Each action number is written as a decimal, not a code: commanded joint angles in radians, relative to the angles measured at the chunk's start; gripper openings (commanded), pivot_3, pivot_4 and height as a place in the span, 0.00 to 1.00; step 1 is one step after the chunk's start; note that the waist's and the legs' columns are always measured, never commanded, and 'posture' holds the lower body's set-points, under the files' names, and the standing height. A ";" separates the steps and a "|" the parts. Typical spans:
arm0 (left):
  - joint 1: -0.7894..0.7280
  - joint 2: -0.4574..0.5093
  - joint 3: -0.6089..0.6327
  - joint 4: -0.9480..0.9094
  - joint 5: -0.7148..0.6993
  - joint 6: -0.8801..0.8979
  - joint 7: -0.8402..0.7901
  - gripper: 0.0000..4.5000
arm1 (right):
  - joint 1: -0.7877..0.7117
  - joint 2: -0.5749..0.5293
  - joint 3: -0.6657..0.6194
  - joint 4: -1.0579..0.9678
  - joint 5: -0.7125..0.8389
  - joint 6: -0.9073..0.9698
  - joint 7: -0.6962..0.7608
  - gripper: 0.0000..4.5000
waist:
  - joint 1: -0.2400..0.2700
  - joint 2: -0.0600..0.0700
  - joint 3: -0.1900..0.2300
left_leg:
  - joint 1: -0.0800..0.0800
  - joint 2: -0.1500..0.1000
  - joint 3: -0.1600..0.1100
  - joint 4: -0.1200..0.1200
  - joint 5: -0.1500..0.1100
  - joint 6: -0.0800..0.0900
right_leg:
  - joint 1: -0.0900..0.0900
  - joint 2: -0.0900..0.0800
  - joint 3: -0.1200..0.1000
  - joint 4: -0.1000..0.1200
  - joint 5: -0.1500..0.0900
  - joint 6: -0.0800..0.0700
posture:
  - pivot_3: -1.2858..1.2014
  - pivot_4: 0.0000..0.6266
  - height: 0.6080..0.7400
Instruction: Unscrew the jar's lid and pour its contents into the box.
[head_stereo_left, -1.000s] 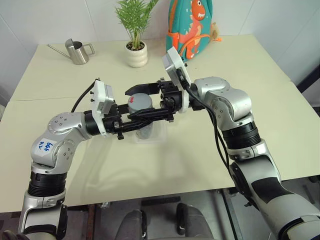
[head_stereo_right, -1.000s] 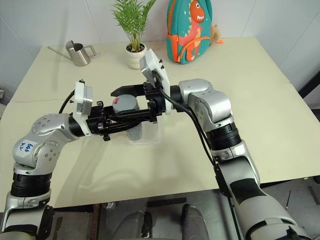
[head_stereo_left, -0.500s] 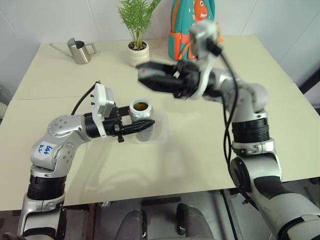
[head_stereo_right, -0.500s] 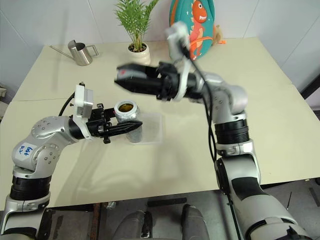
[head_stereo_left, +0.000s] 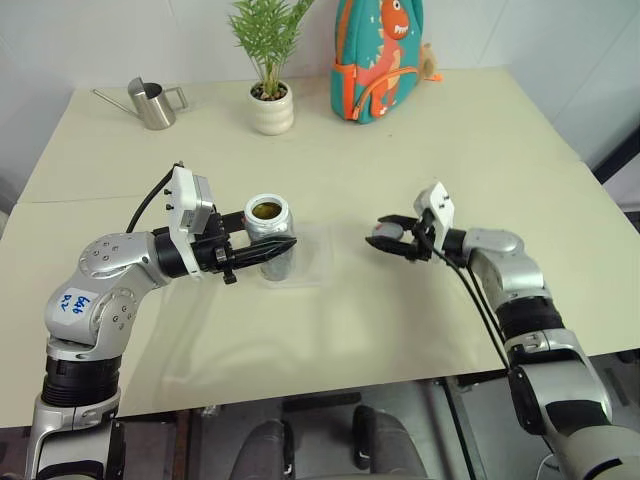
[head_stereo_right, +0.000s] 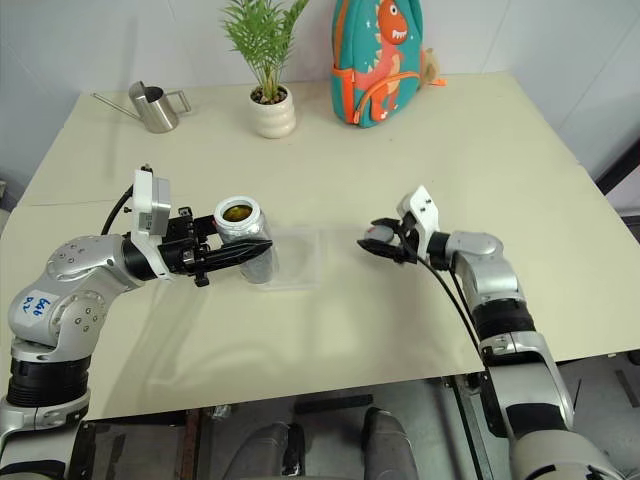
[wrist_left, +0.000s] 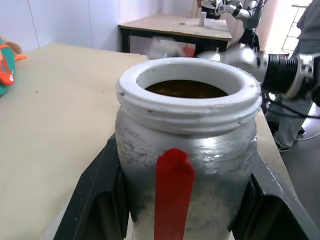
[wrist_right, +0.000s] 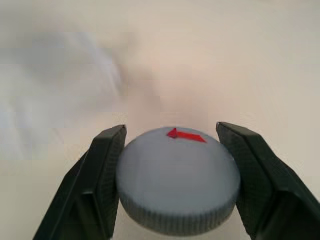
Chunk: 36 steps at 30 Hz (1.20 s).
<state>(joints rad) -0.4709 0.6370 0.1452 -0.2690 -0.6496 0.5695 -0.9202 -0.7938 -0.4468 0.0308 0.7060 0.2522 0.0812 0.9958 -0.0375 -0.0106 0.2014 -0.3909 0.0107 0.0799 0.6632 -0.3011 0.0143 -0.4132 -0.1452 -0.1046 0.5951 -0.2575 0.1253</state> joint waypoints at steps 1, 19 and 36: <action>-0.016 0.009 0.023 -0.011 -0.024 -0.008 -0.006 0.44 | -0.028 0.022 -0.104 0.109 0.020 -0.143 -0.088 0.57 | 0.001 0.000 0.000 | 0.001 0.001 0.000 0.000 0.000 0.000 | 0.000 0.001 0.000 0.000 0.000 0.000 | 0.52 0.24 1.00; -0.153 0.070 -0.013 0.183 0.124 -0.148 -0.061 0.44 | 0.086 -0.089 -0.112 -0.395 0.170 0.186 0.113 0.99 | 0.013 0.001 0.000 | 0.001 0.002 -0.001 0.001 0.001 -0.001 | 0.002 0.002 0.000 0.000 0.001 -0.002 | 0.52 0.24 1.00; -0.383 0.031 -0.332 0.524 0.843 -0.792 0.288 0.44 | 0.274 -0.184 -0.103 -0.820 0.216 0.354 0.069 0.99 | 0.041 0.000 0.000 | -0.001 -0.003 0.000 0.001 0.000 0.000 | 0.001 0.002 0.000 -0.001 0.002 -0.002 | 0.52 0.24 1.00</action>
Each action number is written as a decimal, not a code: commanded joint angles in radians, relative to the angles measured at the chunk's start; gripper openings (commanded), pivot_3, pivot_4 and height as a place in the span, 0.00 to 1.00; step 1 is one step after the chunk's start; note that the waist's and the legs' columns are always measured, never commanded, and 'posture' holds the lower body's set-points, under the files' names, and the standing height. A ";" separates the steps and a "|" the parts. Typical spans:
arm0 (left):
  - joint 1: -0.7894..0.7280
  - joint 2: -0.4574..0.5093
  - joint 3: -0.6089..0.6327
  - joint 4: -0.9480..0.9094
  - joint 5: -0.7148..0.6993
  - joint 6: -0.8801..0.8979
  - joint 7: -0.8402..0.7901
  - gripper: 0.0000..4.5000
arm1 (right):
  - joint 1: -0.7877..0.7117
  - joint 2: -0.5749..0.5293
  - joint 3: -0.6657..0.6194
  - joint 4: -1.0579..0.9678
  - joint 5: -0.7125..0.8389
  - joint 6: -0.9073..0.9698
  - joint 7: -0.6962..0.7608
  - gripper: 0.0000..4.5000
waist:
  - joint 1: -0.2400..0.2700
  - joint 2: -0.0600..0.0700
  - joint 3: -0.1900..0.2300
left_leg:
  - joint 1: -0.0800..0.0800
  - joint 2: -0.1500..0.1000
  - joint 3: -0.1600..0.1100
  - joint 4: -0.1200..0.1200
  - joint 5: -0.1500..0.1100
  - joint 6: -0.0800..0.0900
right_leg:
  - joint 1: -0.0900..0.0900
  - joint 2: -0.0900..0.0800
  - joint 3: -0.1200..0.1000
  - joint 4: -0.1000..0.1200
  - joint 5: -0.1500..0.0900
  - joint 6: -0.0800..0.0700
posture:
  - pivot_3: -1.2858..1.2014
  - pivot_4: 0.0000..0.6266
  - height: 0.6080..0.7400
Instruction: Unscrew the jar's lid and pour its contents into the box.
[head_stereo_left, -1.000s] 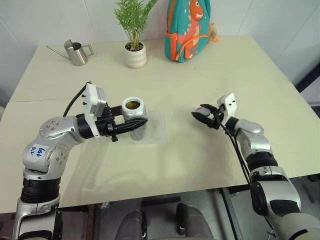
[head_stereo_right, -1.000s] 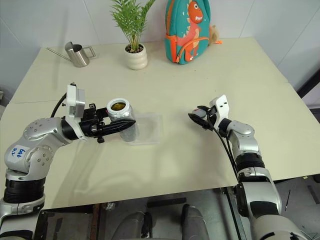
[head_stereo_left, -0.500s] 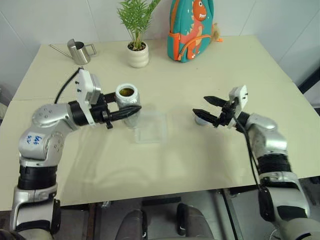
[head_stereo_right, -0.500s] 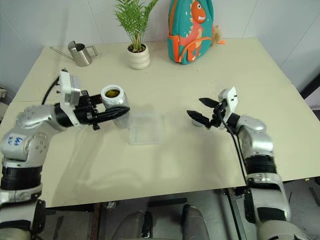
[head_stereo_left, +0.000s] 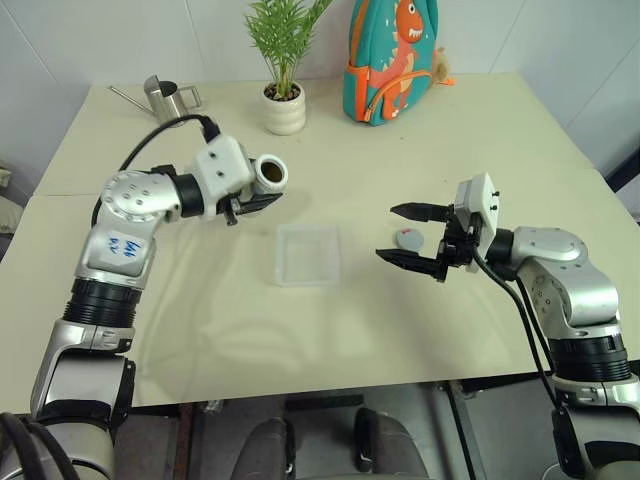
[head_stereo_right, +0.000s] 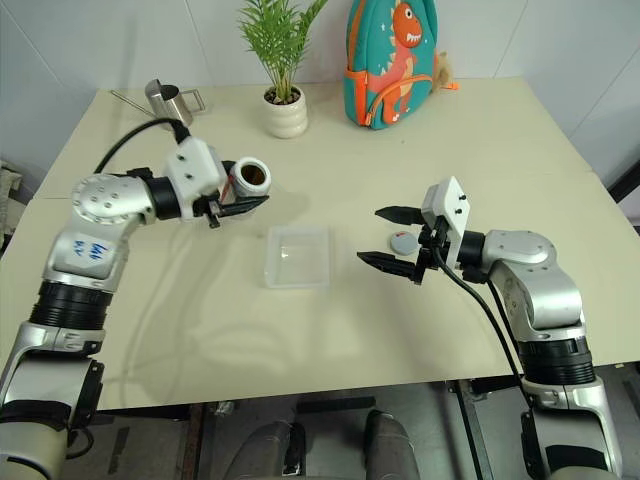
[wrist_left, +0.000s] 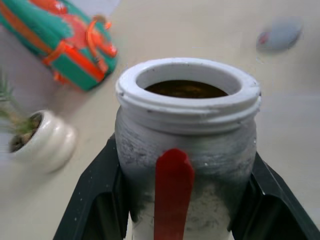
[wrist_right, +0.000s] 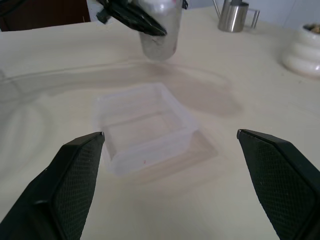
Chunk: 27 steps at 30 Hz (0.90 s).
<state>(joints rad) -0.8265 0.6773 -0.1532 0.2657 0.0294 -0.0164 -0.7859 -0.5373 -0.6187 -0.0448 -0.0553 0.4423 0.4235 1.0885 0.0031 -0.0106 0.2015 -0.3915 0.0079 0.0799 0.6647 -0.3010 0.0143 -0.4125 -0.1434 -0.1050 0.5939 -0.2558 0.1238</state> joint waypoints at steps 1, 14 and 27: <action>-0.033 -0.010 -0.049 -0.002 0.233 -0.277 0.226 0.44 | 0.028 -0.011 -0.033 -0.065 0.028 0.017 -0.032 0.99 | 0.002 0.000 0.000 | -0.001 0.000 0.000 0.000 0.000 0.000 | -0.001 0.000 0.000 0.000 0.000 0.000 | 0.52 0.24 1.00; -0.141 0.121 -0.359 0.093 1.247 -0.566 1.212 0.44 | 0.072 0.013 -0.032 -0.091 0.062 0.034 -0.094 0.99 | 0.022 0.000 0.000 | -0.001 0.002 0.001 0.000 -0.001 0.002 | -0.001 0.000 0.000 0.000 0.001 0.000 | 0.52 0.24 1.00; -0.208 0.155 -0.515 0.116 1.570 -0.405 1.527 0.44 | 0.040 0.061 -0.005 -0.065 0.080 0.042 -0.106 0.99 | 0.021 0.000 0.000 | -0.002 0.004 0.002 0.001 -0.002 0.005 | -0.002 0.000 0.000 0.000 0.001 0.000 | 0.52 0.24 1.00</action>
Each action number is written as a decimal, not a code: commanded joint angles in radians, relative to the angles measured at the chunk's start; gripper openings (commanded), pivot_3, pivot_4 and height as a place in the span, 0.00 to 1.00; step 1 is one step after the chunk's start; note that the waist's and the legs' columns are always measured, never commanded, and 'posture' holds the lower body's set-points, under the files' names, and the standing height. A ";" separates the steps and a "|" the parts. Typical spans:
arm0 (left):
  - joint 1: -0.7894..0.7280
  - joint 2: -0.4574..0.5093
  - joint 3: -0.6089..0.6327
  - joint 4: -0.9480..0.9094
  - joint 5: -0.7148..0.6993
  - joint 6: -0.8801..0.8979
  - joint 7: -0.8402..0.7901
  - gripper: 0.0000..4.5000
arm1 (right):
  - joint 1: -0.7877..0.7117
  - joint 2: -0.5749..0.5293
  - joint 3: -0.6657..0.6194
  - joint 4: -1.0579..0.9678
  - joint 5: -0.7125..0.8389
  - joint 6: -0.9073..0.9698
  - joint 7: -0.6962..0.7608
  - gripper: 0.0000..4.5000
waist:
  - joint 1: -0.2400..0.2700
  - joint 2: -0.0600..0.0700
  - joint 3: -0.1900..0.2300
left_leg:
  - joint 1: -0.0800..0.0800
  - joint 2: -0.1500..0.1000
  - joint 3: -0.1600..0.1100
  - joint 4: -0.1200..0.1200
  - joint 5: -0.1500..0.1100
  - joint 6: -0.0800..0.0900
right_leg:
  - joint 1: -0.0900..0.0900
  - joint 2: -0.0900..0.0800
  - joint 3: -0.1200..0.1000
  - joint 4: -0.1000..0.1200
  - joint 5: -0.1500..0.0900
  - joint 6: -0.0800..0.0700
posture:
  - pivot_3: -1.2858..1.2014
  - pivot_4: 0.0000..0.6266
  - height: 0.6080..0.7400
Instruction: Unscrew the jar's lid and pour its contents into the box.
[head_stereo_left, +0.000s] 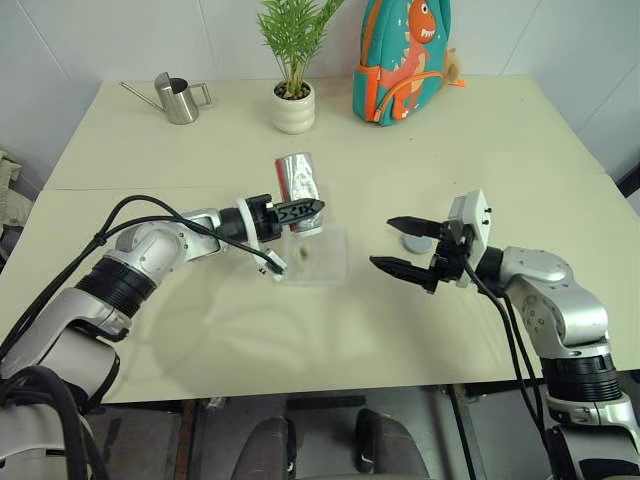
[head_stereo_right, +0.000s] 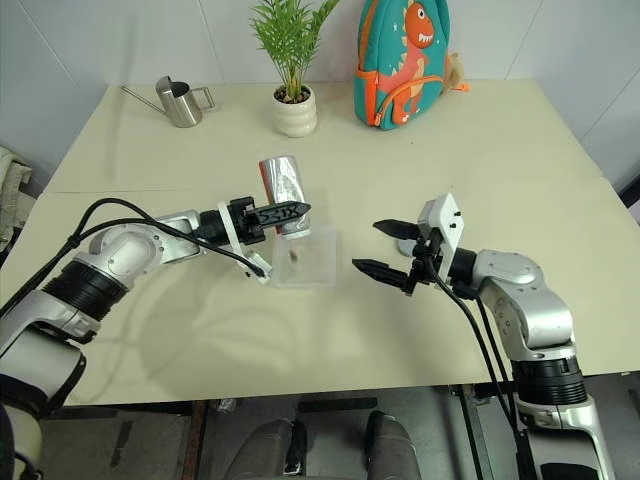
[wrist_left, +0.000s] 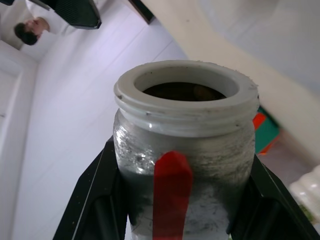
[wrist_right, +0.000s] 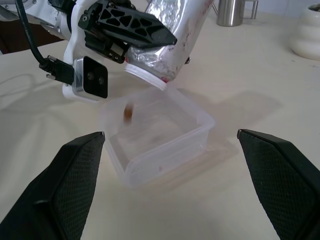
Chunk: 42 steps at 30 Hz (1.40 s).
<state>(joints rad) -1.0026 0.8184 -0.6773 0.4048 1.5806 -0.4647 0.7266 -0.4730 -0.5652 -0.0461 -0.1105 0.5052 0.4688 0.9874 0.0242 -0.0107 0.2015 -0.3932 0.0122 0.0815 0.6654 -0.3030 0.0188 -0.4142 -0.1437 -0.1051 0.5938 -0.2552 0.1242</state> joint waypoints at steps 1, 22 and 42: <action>-0.028 0.015 0.006 -0.028 0.043 0.077 0.037 0.44 | -0.028 0.010 -0.004 -0.008 0.017 -0.002 -0.004 0.99 | 0.000 0.000 0.000 | 0.000 0.000 0.000 0.000 0.000 0.000 | 0.000 0.000 0.000 0.000 0.000 0.000 | 0.52 0.24 1.00; 0.138 0.030 0.289 0.040 -1.113 -0.220 -0.683 0.44 | -0.034 0.023 0.008 0.050 0.006 -0.036 0.054 0.99 | -0.007 0.000 0.000 | 0.002 0.000 0.002 0.003 0.000 0.000 | 0.000 -0.003 0.000 0.004 0.000 0.000 | 0.52 0.24 1.00; 0.451 -0.165 1.123 -0.076 -2.044 0.836 -0.975 0.44 | -0.108 0.036 0.049 0.199 -0.088 -0.231 0.154 0.99 | -0.024 -0.004 -0.002 | 0.004 0.000 -0.003 0.014 -0.002 -0.001 | 0.003 -0.003 0.000 0.011 0.001 0.000 | 0.52 0.24 1.00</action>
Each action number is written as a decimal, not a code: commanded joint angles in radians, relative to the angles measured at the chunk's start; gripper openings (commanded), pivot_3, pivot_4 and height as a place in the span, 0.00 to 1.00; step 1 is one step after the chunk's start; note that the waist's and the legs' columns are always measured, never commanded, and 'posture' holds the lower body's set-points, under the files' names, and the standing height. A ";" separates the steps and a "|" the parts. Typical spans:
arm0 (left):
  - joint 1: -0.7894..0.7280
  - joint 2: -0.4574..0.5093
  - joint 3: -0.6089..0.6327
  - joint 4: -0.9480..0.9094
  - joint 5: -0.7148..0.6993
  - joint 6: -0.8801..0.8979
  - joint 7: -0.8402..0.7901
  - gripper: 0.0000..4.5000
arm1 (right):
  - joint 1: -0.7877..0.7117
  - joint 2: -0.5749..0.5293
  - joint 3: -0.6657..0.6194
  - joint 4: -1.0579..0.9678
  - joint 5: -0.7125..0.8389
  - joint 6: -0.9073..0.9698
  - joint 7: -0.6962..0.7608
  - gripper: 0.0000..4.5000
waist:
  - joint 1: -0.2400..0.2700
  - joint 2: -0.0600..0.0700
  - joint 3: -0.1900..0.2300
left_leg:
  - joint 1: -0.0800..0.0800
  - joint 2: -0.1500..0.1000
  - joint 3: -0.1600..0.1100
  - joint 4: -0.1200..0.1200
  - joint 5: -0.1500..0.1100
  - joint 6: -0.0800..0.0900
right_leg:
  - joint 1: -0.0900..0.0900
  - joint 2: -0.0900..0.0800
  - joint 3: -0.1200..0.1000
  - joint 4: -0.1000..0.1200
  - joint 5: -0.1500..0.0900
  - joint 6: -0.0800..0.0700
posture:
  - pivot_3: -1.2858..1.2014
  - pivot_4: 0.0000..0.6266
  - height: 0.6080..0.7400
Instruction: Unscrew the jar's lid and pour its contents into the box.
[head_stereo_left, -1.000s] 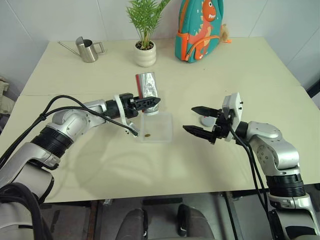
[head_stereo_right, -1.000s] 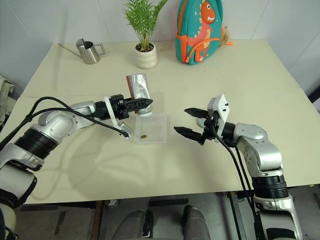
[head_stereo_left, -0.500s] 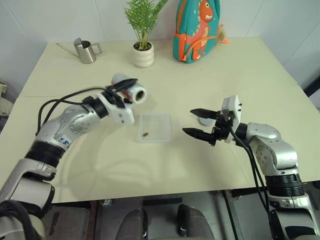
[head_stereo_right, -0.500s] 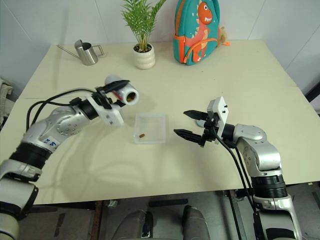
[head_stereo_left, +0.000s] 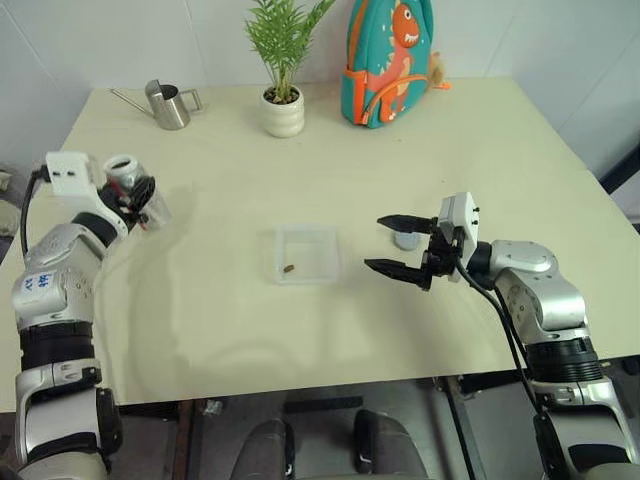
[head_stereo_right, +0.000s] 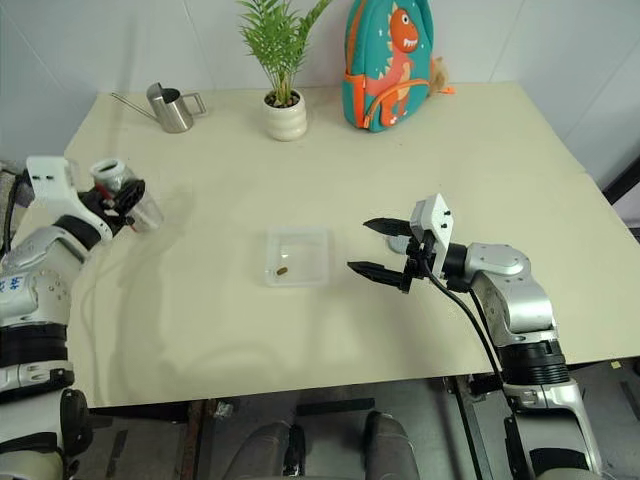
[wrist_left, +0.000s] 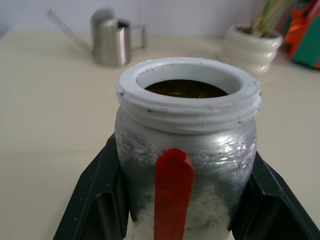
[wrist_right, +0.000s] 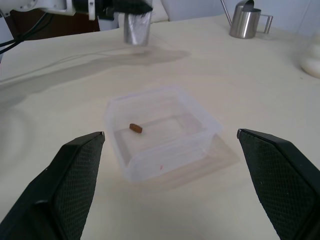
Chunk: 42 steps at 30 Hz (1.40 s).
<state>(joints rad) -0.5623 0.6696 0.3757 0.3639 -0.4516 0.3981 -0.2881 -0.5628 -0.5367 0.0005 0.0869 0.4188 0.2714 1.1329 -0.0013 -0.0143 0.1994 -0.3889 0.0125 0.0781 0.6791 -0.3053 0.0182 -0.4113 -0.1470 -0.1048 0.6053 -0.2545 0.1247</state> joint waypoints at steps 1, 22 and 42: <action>0.029 -0.021 0.076 -0.035 0.006 -0.074 0.040 0.44 | -0.022 0.009 0.005 0.006 -0.002 -0.034 0.011 0.99 | 0.001 -0.001 -0.001 | 0.000 0.000 -0.001 0.000 0.000 0.000 | 0.000 0.000 0.000 -0.001 0.000 0.000 | 0.52 0.24 1.00; 0.218 -0.043 0.088 -0.024 0.087 -0.235 -0.020 1.00 | -0.026 0.034 0.008 0.005 0.001 -0.035 -0.012 1.00 | -0.004 -0.002 -0.001 | 0.000 0.001 0.001 0.000 -0.006 0.000 | -0.002 -0.001 -0.001 -0.001 0.000 0.000 | 0.52 0.24 1.00; 0.820 0.189 0.119 -0.497 0.151 -0.247 -0.418 1.00 | -0.018 -0.031 -0.018 0.035 0.007 -0.067 0.050 1.00 | -0.026 -0.001 -0.001 | 0.001 0.005 0.006 -0.002 -0.017 -0.003 | -0.003 -0.004 -0.002 -0.010 0.000 -0.001 | 0.52 0.24 1.00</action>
<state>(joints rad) 0.2427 0.8471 0.4850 -0.0518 -0.3030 0.1821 -0.6615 -0.5659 -0.5499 0.0180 0.1241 0.4187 0.2365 1.1665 -0.0273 -0.0148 0.1988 -0.3874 0.0175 0.0845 0.6764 -0.3232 0.0146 -0.4145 -0.1510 -0.1065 0.5950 -0.2543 0.1236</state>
